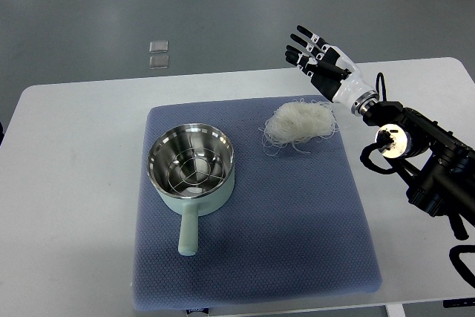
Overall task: Put vermicelli into pot with right hand
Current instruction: 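Move the right hand over the white vermicelli bundle, fingers pointing down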
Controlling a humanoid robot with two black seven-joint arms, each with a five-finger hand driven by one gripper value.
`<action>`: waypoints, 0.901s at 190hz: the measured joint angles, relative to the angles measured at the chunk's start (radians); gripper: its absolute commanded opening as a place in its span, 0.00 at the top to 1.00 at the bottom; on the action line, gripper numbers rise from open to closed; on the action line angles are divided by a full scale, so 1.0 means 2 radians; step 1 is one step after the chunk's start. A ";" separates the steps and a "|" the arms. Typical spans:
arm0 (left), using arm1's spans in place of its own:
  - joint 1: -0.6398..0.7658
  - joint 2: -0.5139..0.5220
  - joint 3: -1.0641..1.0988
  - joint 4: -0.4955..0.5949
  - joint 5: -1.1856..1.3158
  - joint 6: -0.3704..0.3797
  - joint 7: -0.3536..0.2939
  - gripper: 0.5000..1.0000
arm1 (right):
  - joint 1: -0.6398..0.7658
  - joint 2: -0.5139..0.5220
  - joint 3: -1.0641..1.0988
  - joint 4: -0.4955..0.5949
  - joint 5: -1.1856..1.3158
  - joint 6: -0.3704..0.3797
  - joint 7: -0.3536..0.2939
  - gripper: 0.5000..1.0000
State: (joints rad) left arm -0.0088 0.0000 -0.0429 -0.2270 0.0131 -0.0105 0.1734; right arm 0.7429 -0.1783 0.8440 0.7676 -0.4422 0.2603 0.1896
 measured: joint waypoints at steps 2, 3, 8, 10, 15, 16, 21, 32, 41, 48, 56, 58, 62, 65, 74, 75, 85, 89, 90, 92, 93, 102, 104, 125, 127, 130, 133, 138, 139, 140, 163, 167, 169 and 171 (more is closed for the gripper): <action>0.000 0.000 0.000 -0.001 0.000 0.000 0.000 0.00 | 0.005 -0.003 -0.007 0.000 -0.008 0.000 -0.003 0.15; 0.000 0.000 0.000 -0.001 0.000 0.000 0.000 0.00 | 0.008 -0.005 -0.011 0.000 -0.012 0.000 -0.005 0.15; 0.000 0.000 0.000 -0.003 0.000 0.000 0.000 0.00 | 0.023 -0.014 -0.032 0.001 -0.034 0.001 -0.015 0.15; 0.000 0.000 0.000 -0.004 0.000 0.000 0.000 0.00 | 0.029 -0.017 -0.040 0.001 -0.043 0.002 -0.020 0.15; 0.000 0.000 0.001 -0.005 0.000 0.000 0.000 0.00 | 0.049 -0.028 -0.068 0.002 -0.069 0.004 -0.034 0.14; 0.000 0.000 0.001 -0.005 0.000 0.000 0.000 0.00 | 0.052 -0.030 -0.073 0.002 -0.074 0.005 -0.037 0.14; 0.000 0.000 0.001 -0.006 0.000 0.000 0.000 0.00 | 0.071 -0.041 -0.099 0.003 -0.096 0.009 -0.050 0.15; 0.000 0.000 0.001 -0.007 0.000 0.000 0.000 0.00 | 0.122 -0.068 -0.167 0.007 -0.146 0.026 -0.078 0.14; 0.000 0.000 0.001 -0.007 0.000 0.000 0.000 0.00 | 0.170 -0.088 -0.229 0.011 -0.180 0.049 -0.096 0.14; 0.000 0.000 0.001 -0.008 0.000 0.000 0.000 0.00 | 0.214 -0.101 -0.289 0.015 -0.205 0.072 -0.110 0.14; 0.000 0.000 0.001 -0.008 0.000 0.000 0.000 0.00 | 0.264 -0.108 -0.360 0.022 -0.225 0.094 -0.123 0.14; 0.000 0.000 0.001 -0.008 0.000 0.000 0.000 0.00 | 0.278 -0.110 -0.379 0.024 -0.229 0.099 -0.126 0.14; 0.000 0.000 0.001 -0.009 0.001 0.000 0.000 0.00 | 0.304 -0.111 -0.417 0.027 -0.236 0.107 -0.134 0.14; 0.000 0.000 0.001 -0.010 0.001 -0.001 0.000 0.00 | 0.324 -0.112 -0.446 0.030 -0.240 0.112 -0.139 0.14; 0.000 0.000 0.001 -0.014 0.001 -0.001 0.000 0.00 | 0.378 -0.112 -0.524 0.035 -0.247 0.122 -0.153 0.14; 0.000 0.000 0.001 -0.015 0.001 -0.001 0.000 0.00 | 0.384 -0.111 -0.532 0.036 -0.247 0.122 -0.154 0.14; 0.000 0.000 0.001 -0.019 0.001 -0.001 0.000 0.00 | 0.434 -0.107 -0.597 0.039 -0.248 0.128 -0.164 0.14; 0.000 0.000 0.001 -0.021 0.001 -0.001 0.000 0.00 | 0.446 -0.106 -0.610 0.040 -0.246 0.130 -0.166 0.14; 0.000 0.000 0.001 -0.021 0.001 -0.001 0.000 0.00 | 0.449 -0.105 -0.613 0.040 -0.246 0.130 -0.166 0.14; 0.000 0.000 0.001 -0.021 0.001 -0.001 0.000 0.00 | 0.453 -0.105 -0.617 0.041 -0.244 0.131 -0.167 0.14; 0.000 0.000 0.001 -0.022 0.001 -0.001 0.000 0.00 | 0.455 -0.104 -0.619 0.041 -0.244 0.132 -0.167 0.14; 0.000 0.000 0.001 -0.024 0.001 -0.001 0.000 0.00 | 0.467 -0.104 -0.630 0.045 -0.234 0.136 -0.171 0.14; 0.000 0.000 0.000 -0.024 0.001 -0.001 0.000 0.00 | 0.469 -0.104 -0.630 0.046 -0.231 0.136 -0.171 0.14; 0.000 0.000 0.000 -0.025 0.001 -0.001 0.000 0.00 | 0.472 -0.104 -0.626 0.064 -0.175 0.138 -0.184 0.14; 0.000 0.000 0.000 -0.025 0.001 -0.001 0.000 0.00 | 0.471 -0.104 -0.625 0.065 -0.170 0.137 -0.185 0.14; 0.000 0.000 0.000 -0.025 0.001 -0.001 0.000 0.00 | 0.469 -0.104 -0.624 0.066 -0.162 0.136 -0.186 0.14; 0.000 0.000 0.000 -0.025 0.001 -0.001 0.000 0.00 | 0.466 -0.103 -0.623 0.067 -0.156 0.135 -0.187 0.14; 0.000 0.000 0.000 -0.025 0.000 -0.001 0.000 0.00 | 0.461 -0.102 -0.621 0.068 -0.147 0.132 -0.188 0.14; 0.000 0.000 0.000 -0.024 0.000 -0.001 0.000 0.00 | 0.460 -0.101 -0.621 0.068 -0.146 0.132 -0.188 0.14; 0.000 0.000 0.000 -0.024 0.000 -0.001 0.000 0.00 | 0.458 -0.101 -0.620 0.068 -0.145 0.131 -0.188 0.14; 0.000 0.000 0.000 -0.022 -0.001 -0.001 0.000 0.00 | 0.422 -0.087 -0.595 0.068 -0.135 0.100 -0.189 0.14; 0.000 0.000 0.000 -0.021 -0.001 -0.001 0.000 0.00 | 0.417 -0.084 -0.592 0.068 -0.134 0.094 -0.189 0.14; 0.000 0.000 0.000 -0.021 -0.001 -0.001 0.000 0.00 | 0.414 -0.082 -0.590 0.067 -0.134 0.092 -0.189 0.14; 0.000 0.000 0.000 -0.021 -0.001 -0.001 0.000 0.00 | 0.411 -0.080 -0.589 0.067 -0.134 0.089 -0.189 0.14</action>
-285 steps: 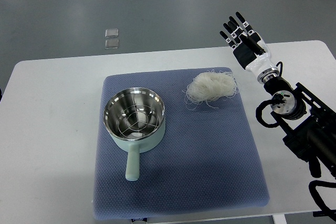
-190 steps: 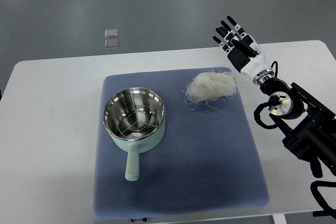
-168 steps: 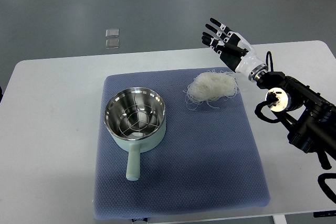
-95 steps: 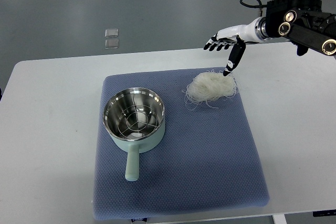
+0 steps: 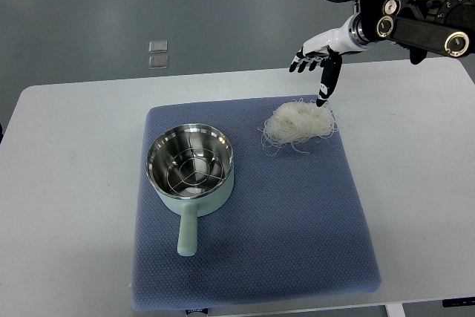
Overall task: Put vermicelli into pot with right hand
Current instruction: 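Move the right hand over the white vermicelli bundle, fingers pointing down, then lower the right hand and close its fingers around the vermicelli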
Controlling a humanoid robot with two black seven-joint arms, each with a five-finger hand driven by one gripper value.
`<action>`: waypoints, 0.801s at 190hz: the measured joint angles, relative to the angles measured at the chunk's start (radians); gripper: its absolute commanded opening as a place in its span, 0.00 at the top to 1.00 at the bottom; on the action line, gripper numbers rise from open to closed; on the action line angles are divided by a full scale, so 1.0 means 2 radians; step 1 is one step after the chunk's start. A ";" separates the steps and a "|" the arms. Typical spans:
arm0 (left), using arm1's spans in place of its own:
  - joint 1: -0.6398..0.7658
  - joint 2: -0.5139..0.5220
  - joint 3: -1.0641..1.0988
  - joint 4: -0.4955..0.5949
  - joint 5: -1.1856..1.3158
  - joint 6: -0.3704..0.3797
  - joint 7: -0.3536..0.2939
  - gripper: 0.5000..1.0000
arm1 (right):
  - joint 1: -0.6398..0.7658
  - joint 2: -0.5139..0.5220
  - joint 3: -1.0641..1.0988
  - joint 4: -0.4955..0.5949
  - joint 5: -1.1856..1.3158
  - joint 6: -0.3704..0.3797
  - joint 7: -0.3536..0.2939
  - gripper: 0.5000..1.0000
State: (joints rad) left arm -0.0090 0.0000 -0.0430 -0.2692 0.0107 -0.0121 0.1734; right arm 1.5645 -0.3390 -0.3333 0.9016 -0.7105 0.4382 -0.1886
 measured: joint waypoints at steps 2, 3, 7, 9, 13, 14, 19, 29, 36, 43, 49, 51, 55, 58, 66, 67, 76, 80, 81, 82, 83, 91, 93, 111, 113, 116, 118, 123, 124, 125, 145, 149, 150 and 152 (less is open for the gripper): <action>0.000 0.000 0.000 0.000 0.000 0.000 0.000 0.00 | -0.003 0.002 0.001 0.000 0.000 -0.003 0.000 0.14; 0.000 0.000 0.000 0.000 0.000 0.000 0.000 0.00 | -0.004 0.002 0.002 -0.001 0.000 -0.004 0.000 0.14; 0.000 0.000 0.000 0.000 0.000 0.000 0.000 0.00 | -0.010 0.006 0.003 -0.001 0.000 -0.010 0.000 0.15; 0.000 0.000 0.000 0.000 0.000 0.000 0.000 0.00 | -0.013 0.007 0.004 -0.002 0.000 -0.013 0.000 0.15; 0.000 0.000 0.000 0.000 0.000 0.000 0.000 0.00 | -0.019 0.011 0.005 -0.003 0.000 -0.020 0.000 0.15; 0.000 0.000 0.000 0.000 0.000 0.000 0.000 0.00 | -0.020 0.012 0.005 -0.003 0.000 -0.021 0.000 0.15; 0.000 0.000 0.000 0.000 0.000 0.001 0.000 0.00 | -0.027 0.016 0.006 -0.005 0.000 -0.030 0.000 0.15; 0.000 0.000 0.000 0.000 0.000 0.001 0.000 0.00 | -0.039 0.025 0.006 -0.011 -0.002 -0.049 0.000 0.15; 0.000 0.000 0.000 -0.001 0.000 0.001 0.000 0.00 | -0.046 0.030 0.007 -0.015 -0.005 -0.060 0.000 0.15; 0.000 0.000 0.000 -0.002 0.000 0.001 0.000 0.00 | -0.052 0.035 0.007 -0.018 -0.009 -0.069 0.000 0.15; 0.001 0.000 0.000 -0.003 0.000 0.001 0.000 0.00 | -0.057 0.038 0.007 -0.019 -0.013 -0.075 0.001 0.15; 0.001 0.000 0.000 -0.003 0.000 0.001 0.000 0.00 | -0.058 0.039 0.007 -0.020 -0.014 -0.076 0.001 0.15; 0.001 0.000 0.000 -0.003 0.000 0.001 0.000 0.00 | -0.062 0.041 0.007 -0.021 -0.019 -0.081 0.001 0.15; 0.001 0.000 0.000 -0.003 0.000 0.001 0.000 0.00 | -0.064 0.042 0.007 -0.022 -0.021 -0.083 0.002 0.15; 0.001 0.000 0.000 -0.003 0.000 0.001 0.000 0.00 | -0.071 0.046 0.007 -0.027 -0.030 -0.089 0.002 0.15; 0.001 0.000 0.000 -0.003 0.000 0.001 0.000 0.00 | -0.072 0.047 0.007 -0.027 -0.031 -0.090 0.002 0.15; 0.001 0.000 0.000 -0.003 0.000 0.001 0.000 0.00 | -0.079 0.053 0.007 -0.034 -0.041 -0.095 0.003 0.15; 0.001 0.000 0.000 -0.003 0.000 0.001 0.000 0.00 | -0.082 0.056 0.007 -0.038 -0.045 -0.096 0.003 0.15; 0.001 0.000 0.000 -0.003 0.001 0.001 0.000 0.00 | -0.083 0.056 0.007 -0.039 -0.046 -0.097 0.003 0.15; 0.001 0.000 0.000 -0.003 0.001 0.001 0.000 0.00 | -0.083 0.057 0.007 -0.040 -0.047 -0.097 0.003 0.15; 0.001 0.000 0.000 -0.003 0.001 0.001 0.000 0.00 | -0.084 0.058 0.007 -0.041 -0.047 -0.098 0.003 0.15; 0.001 0.000 0.000 -0.003 0.001 0.001 0.000 0.00 | -0.090 0.063 0.007 -0.049 -0.053 -0.102 0.004 0.15; 0.001 0.000 0.000 -0.003 0.001 0.001 0.000 0.00 | -0.092 0.064 0.007 -0.051 -0.054 -0.103 0.004 0.15; 0.002 0.000 0.000 -0.004 0.001 0.001 0.000 0.00 | -0.104 0.074 0.007 -0.065 -0.059 -0.110 0.004 0.15; 0.002 0.000 0.000 -0.004 0.001 0.001 0.000 0.00 | -0.106 0.076 0.006 -0.067 -0.059 -0.111 0.004 0.15; 0.002 0.000 0.000 -0.004 0.001 0.001 0.000 0.00 | -0.108 0.077 0.006 -0.069 -0.059 -0.112 0.004 0.15; 0.002 0.000 0.000 -0.004 0.001 0.001 0.000 0.00 | -0.109 0.078 0.006 -0.071 -0.059 -0.113 0.004 0.15; 0.002 0.000 0.000 -0.004 0.001 0.001 0.000 0.00 | -0.112 0.081 0.004 -0.075 -0.060 -0.115 0.004 0.15; 0.002 0.000 0.000 -0.004 0.001 0.001 0.000 0.00 | -0.113 0.081 0.004 -0.076 -0.060 -0.115 0.004 0.15; 0.002 0.000 0.000 -0.004 0.001 0.001 0.000 0.00 | -0.114 0.082 0.004 -0.077 -0.060 -0.116 0.004 0.15; 0.002 0.000 0.001 -0.003 0.000 0.001 0.000 0.00 | -0.126 0.091 0.001 -0.092 -0.077 -0.122 0.004 0.17; 0.002 0.000 0.001 -0.002 0.000 0.001 0.000 0.00 | -0.128 0.091 0.001 -0.094 -0.082 -0.122 0.004 0.17; 0.002 0.000 0.001 -0.002 0.000 0.001 0.000 0.00 | -0.129 0.092 0.001 -0.094 -0.084 -0.122 0.004 0.17; 0.002 0.000 0.001 -0.002 0.000 0.001 0.000 0.00 | -0.130 0.092 0.001 -0.095 -0.087 -0.123 0.004 0.17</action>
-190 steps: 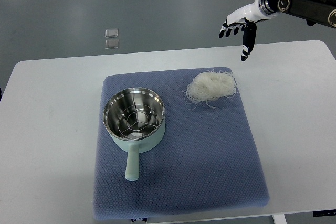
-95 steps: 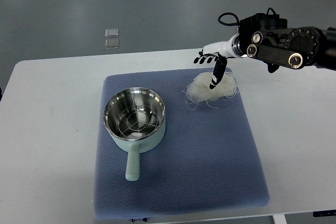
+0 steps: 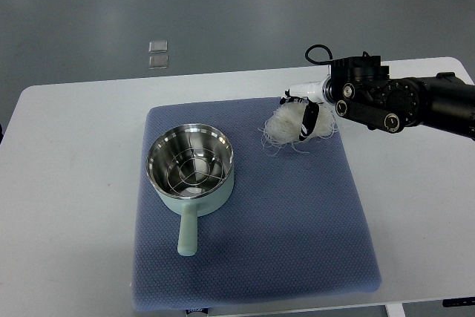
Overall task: Put vermicelli into pot with right hand
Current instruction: 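Lower the right hand and close its fingers around the vermicelli, then lift the vermicelli with the right hand and carry it over the steel pot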
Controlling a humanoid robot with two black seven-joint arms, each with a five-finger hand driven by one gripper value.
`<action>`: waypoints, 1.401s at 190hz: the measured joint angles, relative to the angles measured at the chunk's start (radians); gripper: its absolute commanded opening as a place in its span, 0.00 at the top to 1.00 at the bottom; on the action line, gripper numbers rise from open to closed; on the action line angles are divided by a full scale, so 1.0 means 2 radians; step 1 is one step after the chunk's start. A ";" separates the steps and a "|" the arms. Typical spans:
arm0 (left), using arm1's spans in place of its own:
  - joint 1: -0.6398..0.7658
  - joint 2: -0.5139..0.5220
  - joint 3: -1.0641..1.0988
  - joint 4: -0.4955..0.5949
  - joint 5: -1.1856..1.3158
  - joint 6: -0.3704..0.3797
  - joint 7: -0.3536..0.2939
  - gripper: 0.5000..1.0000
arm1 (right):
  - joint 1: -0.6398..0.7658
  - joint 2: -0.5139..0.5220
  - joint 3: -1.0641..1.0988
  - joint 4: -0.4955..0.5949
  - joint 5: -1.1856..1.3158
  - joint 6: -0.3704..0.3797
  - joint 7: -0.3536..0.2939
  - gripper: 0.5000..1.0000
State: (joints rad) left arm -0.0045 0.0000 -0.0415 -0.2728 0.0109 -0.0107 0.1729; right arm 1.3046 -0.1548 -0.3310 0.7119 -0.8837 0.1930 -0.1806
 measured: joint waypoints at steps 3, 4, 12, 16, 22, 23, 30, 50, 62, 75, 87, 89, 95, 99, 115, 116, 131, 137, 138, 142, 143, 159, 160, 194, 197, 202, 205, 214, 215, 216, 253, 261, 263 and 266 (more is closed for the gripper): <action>0.000 0.000 0.000 0.000 0.000 0.000 0.000 0.00 | -0.002 0.001 0.000 -0.001 -0.005 0.000 0.000 0.17; 0.000 0.000 0.000 0.000 0.000 0.000 0.000 0.00 | -0.003 0.001 0.000 -0.001 -0.007 0.000 0.000 0.17; 0.000 0.000 0.000 0.001 0.000 0.000 0.000 0.00 | -0.007 0.001 0.000 -0.003 -0.015 0.000 0.001 0.17; 0.000 0.000 0.000 0.001 0.000 0.000 0.000 0.00 | -0.008 0.002 0.000 -0.004 -0.018 0.000 0.003 0.17; 0.000 0.000 0.000 0.001 0.000 0.000 0.000 0.00 | -0.010 0.002 0.000 -0.004 -0.021 0.000 0.005 0.19; 0.000 0.000 0.000 0.001 0.000 0.000 0.000 0.00 | -0.011 0.002 0.000 -0.004 -0.022 0.000 0.006 0.19; 0.000 0.000 0.000 0.001 0.000 0.000 0.000 0.00 | -0.012 0.002 0.000 -0.005 -0.023 0.000 0.010 0.21; 0.000 0.000 0.000 0.002 0.000 0.000 0.000 0.00 | -0.017 0.002 0.004 -0.005 -0.025 -0.002 0.028 0.61; 0.000 0.000 0.000 0.002 0.000 0.000 0.000 0.00 | -0.019 0.002 0.006 -0.004 -0.025 -0.002 0.037 1.00; 0.000 0.000 0.000 0.002 0.000 0.000 0.000 0.00 | -0.018 0.001 0.007 -0.002 -0.025 -0.002 0.041 1.00; 0.000 0.000 0.000 0.003 0.000 0.000 0.000 0.00 | -0.017 -0.001 0.007 -0.001 -0.024 -0.001 0.043 1.00; 0.000 0.000 0.000 0.003 0.000 0.000 0.000 0.00 | -0.016 -0.002 0.007 0.000 -0.024 -0.001 0.043 1.00; 0.000 0.000 -0.001 0.003 0.000 0.000 0.000 0.00 | -0.015 -0.003 0.007 0.001 -0.024 0.001 0.043 1.00; 0.000 0.000 -0.001 0.003 0.000 0.000 0.000 0.00 | -0.014 -0.005 0.007 0.002 -0.023 0.002 0.043 1.00; 0.000 0.000 -0.001 0.004 -0.001 0.000 0.000 0.00 | -0.011 -0.009 0.008 0.007 -0.022 0.005 0.043 1.00; 0.000 0.000 -0.001 0.004 -0.001 0.000 0.000 0.00 | -0.010 -0.009 0.008 0.008 -0.022 0.005 0.043 1.00; 0.000 0.000 -0.001 0.004 -0.001 0.000 0.000 0.00 | 0.006 -0.017 0.009 0.020 -0.018 0.005 0.043 1.00; 0.000 0.000 -0.001 0.004 -0.001 0.000 0.000 0.00 | 0.017 -0.022 0.011 0.031 -0.016 0.005 0.044 1.00; 0.000 0.000 -0.001 0.004 -0.001 0.000 0.000 0.00 | 0.019 -0.023 0.011 0.033 -0.016 0.005 0.044 1.00; 0.000 0.000 -0.001 0.004 -0.001 0.000 0.000 0.00 | 0.025 -0.028 0.013 0.041 -0.015 0.006 0.044 1.00; 0.000 0.000 -0.001 0.004 -0.001 0.000 0.000 0.00 | 0.027 -0.029 0.013 0.043 -0.015 0.006 0.044 1.00; 0.000 0.000 -0.001 0.004 -0.001 0.000 0.000 0.00 | 0.065 -0.054 0.018 0.084 -0.008 0.009 0.043 1.00; 0.000 0.000 -0.001 0.004 -0.001 0.000 0.000 0.00 | 0.068 -0.056 0.019 0.086 -0.007 0.009 0.043 1.00; 0.000 0.000 -0.001 0.004 -0.001 0.000 0.000 0.00 | 0.178 -0.102 0.020 0.167 0.047 0.030 0.040 1.00; 0.000 0.000 -0.001 0.004 -0.001 0.000 0.000 0.00 | 0.187 -0.104 0.020 0.173 0.052 0.032 0.040 1.00; 0.000 0.000 -0.001 0.004 -0.001 0.000 0.000 0.00 | 0.202 -0.105 0.020 0.182 0.059 0.033 0.040 1.00; 0.000 0.000 -0.001 0.004 -0.001 0.000 0.000 0.00 | 0.210 -0.106 0.020 0.186 0.064 0.034 0.040 1.00; 0.000 0.000 -0.001 0.004 -0.001 0.000 0.000 0.00 | 0.232 -0.105 0.020 0.196 0.074 0.036 0.039 1.00; 0.000 0.000 -0.001 0.004 -0.001 0.000 0.000 0.00 | 0.235 -0.105 0.020 0.197 0.075 0.037 0.039 1.00; 0.000 0.000 -0.001 0.004 -0.001 0.000 0.000 0.00 | 0.237 -0.105 0.020 0.198 0.076 0.037 0.039 1.00; 0.000 0.000 -0.001 0.005 -0.001 0.000 0.000 0.00 | 0.273 -0.069 0.019 0.214 0.090 0.037 0.039 1.00; 0.000 0.000 -0.002 0.006 -0.001 0.000 0.000 0.00 | 0.274 -0.058 0.018 0.214 0.091 0.035 0.039 1.00; 0.000 0.000 -0.002 0.006 -0.001 0.000 0.000 0.00 | 0.274 -0.055 0.018 0.214 0.091 0.035 0.039 1.00; 0.000 0.000 -0.002 0.006 -0.001 0.000 0.000 0.00 | 0.274 -0.050 0.018 0.214 0.091 0.034 0.039 1.00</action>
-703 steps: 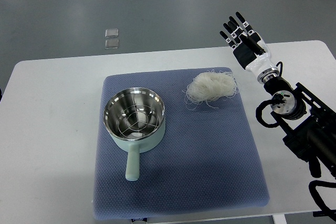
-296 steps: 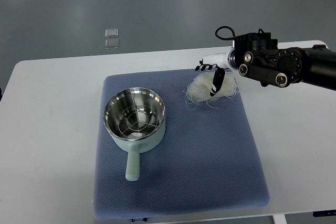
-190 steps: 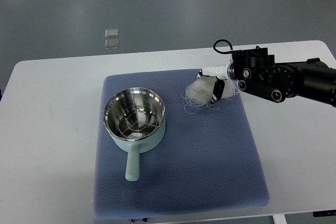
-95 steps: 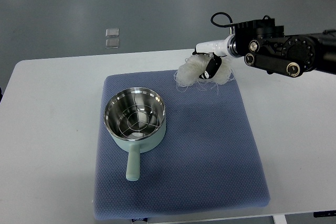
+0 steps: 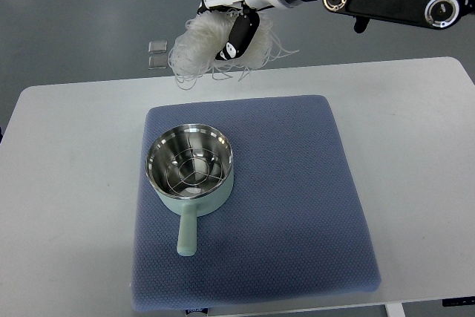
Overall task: Put vermicelli into pot with right hand
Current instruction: 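Lift the vermicelli with the right hand and carry it over the steel pot, then lower the vermicelli into the pot and open the right hand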
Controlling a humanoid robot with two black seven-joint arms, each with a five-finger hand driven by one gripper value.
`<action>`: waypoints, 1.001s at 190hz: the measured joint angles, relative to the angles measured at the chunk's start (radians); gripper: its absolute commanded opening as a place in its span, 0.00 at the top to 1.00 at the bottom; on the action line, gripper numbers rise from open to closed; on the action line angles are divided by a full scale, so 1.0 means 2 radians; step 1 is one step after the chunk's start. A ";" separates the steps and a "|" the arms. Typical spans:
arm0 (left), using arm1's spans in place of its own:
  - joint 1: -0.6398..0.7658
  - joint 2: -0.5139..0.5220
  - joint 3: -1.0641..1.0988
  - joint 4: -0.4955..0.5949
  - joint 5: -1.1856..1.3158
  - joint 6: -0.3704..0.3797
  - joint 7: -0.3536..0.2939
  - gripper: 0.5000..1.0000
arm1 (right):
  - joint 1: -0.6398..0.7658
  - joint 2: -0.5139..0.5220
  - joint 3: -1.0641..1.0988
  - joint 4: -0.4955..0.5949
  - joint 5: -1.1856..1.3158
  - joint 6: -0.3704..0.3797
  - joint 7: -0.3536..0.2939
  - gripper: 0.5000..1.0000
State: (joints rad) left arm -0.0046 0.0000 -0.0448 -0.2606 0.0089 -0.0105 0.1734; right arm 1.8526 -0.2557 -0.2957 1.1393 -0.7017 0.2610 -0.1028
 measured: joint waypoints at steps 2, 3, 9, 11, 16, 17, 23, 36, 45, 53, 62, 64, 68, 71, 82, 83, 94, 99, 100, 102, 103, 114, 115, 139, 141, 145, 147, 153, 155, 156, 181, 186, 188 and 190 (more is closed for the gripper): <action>0.000 0.000 0.000 0.000 0.000 0.000 0.000 0.00 | 0.000 0.003 0.000 0.000 0.000 0.000 0.000 1.00; 0.000 0.000 0.000 0.000 0.000 0.000 0.000 0.00 | 0.000 0.006 0.000 0.000 0.000 -0.001 0.000 1.00; 0.000 0.000 0.000 0.000 0.000 0.000 0.000 0.00 | 0.000 0.015 -0.001 -0.001 0.000 -0.002 0.000 1.00; 0.000 0.000 0.000 0.000 0.000 0.000 0.000 0.00 | -0.001 0.018 -0.001 -0.002 0.000 -0.002 0.000 1.00; 0.000 0.000 0.000 0.001 0.000 0.000 0.000 0.00 | -0.002 0.030 -0.001 -0.004 0.000 -0.003 0.000 1.00; 0.000 0.000 0.000 0.001 0.000 0.000 0.000 0.00 | -0.003 0.031 -0.001 -0.004 0.000 -0.003 0.000 1.00; 0.000 0.000 0.000 0.001 -0.001 0.000 0.000 0.00 | -0.005 0.038 -0.001 -0.005 0.000 -0.003 0.001 1.00; 0.000 0.000 0.000 0.001 -0.001 0.000 0.000 0.00 | -0.011 0.056 -0.002 -0.009 0.000 -0.004 0.001 1.00; 0.000 0.000 0.000 0.001 -0.001 0.000 0.000 0.00 | -0.016 0.070 -0.003 -0.014 0.000 -0.005 0.001 1.00; 0.000 0.000 0.000 0.001 -0.001 0.000 0.000 0.00 | -0.022 0.081 -0.004 -0.018 0.000 -0.006 0.001 1.00; 0.000 0.000 0.000 0.001 -0.001 0.000 0.000 0.00 | -0.030 0.092 -0.004 -0.023 -0.001 -0.008 0.001 1.00; 0.000 0.000 0.000 0.001 -0.001 0.000 0.000 0.00 | -0.032 0.094 -0.004 -0.024 -0.001 -0.008 0.001 1.00; 0.000 0.000 0.000 0.001 -0.001 0.000 0.000 0.00 | -0.036 0.099 -0.005 -0.026 -0.001 -0.009 0.001 1.00; 0.000 0.000 0.000 0.001 -0.001 0.000 0.000 0.00 | -0.038 0.102 -0.005 -0.027 -0.001 -0.009 0.001 1.00; 0.000 0.000 0.000 0.001 -0.001 0.000 0.000 0.00 | -0.048 0.111 -0.005 -0.032 -0.001 -0.011 0.002 1.00; 0.000 0.000 0.000 0.001 -0.001 0.000 0.000 0.00 | -0.049 0.112 -0.005 -0.033 -0.001 -0.011 0.002 1.00; 0.000 0.000 -0.001 0.001 -0.001 0.000 0.000 0.00 | -0.061 0.121 -0.005 -0.039 -0.001 -0.011 0.002 1.00; 0.000 0.000 -0.001 0.001 -0.001 0.000 0.000 0.00 | -0.065 0.124 -0.005 -0.042 -0.002 -0.012 0.002 1.00; 0.000 0.000 -0.001 0.001 -0.001 0.000 0.000 0.00 | -0.066 0.124 -0.005 -0.043 -0.002 -0.012 0.002 1.00; 0.000 0.000 -0.001 0.001 -0.001 0.000 0.000 0.00 | -0.068 0.125 -0.005 -0.044 -0.003 -0.012 0.002 1.00; 0.000 0.000 -0.001 0.001 -0.001 0.000 0.000 0.00 | -0.069 0.125 -0.005 -0.044 -0.003 -0.012 0.002 1.00; 0.000 0.000 -0.001 0.001 -0.001 0.000 0.000 0.00 | -0.078 0.127 -0.004 -0.049 -0.004 -0.015 0.002 1.00; 0.000 0.000 -0.001 0.001 -0.001 0.000 0.000 0.00 | -0.079 0.127 -0.004 -0.050 -0.004 -0.016 0.002 1.00; 0.000 0.000 0.000 0.001 -0.001 0.000 0.000 0.00 | -0.101 0.128 -0.004 -0.061 -0.007 -0.023 0.002 1.00; 0.000 0.000 0.000 0.001 -0.001 0.000 0.000 0.00 | -0.103 0.128 -0.004 -0.063 -0.007 -0.023 0.002 1.00; 0.000 0.000 0.000 0.001 -0.001 0.000 0.000 0.00 | -0.107 0.128 -0.004 -0.066 -0.008 -0.024 0.002 1.00; 0.000 0.000 0.000 0.001 -0.001 0.000 0.000 0.00 | -0.109 0.128 -0.004 -0.067 -0.008 -0.024 0.002 1.00; 0.000 0.000 0.000 0.001 -0.001 0.000 0.000 0.00 | -0.114 0.128 -0.004 -0.070 -0.008 -0.024 0.002 1.00; 0.000 0.000 0.000 0.001 -0.001 0.000 0.000 0.00 | -0.115 0.128 -0.004 -0.071 -0.009 -0.024 0.002 1.00; 0.000 0.000 0.000 0.001 -0.001 0.000 0.000 0.00 | -0.116 0.128 -0.004 -0.071 -0.009 -0.024 0.002 1.00; 0.000 0.000 0.000 0.001 -0.001 0.000 0.000 0.00 | -0.135 0.128 -0.004 -0.077 -0.015 -0.025 0.003 1.00; 0.000 0.000 0.000 0.001 -0.001 0.000 0.000 0.00 | -0.139 0.128 -0.004 -0.077 -0.016 -0.025 0.003 1.00; 0.000 0.000 0.000 0.001 -0.001 0.000 0.000 0.00 | -0.140 0.128 -0.004 -0.077 -0.016 -0.025 0.003 1.00; 0.000 0.000 0.000 0.001 -0.001 0.000 0.000 0.00 | -0.141 0.128 -0.004 -0.077 -0.016 -0.025 0.003 1.00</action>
State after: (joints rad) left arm -0.0046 0.0000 -0.0445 -0.2591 0.0078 -0.0096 0.1734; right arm 1.5708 0.0000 -0.3028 0.9849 -0.7344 0.2117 -0.0969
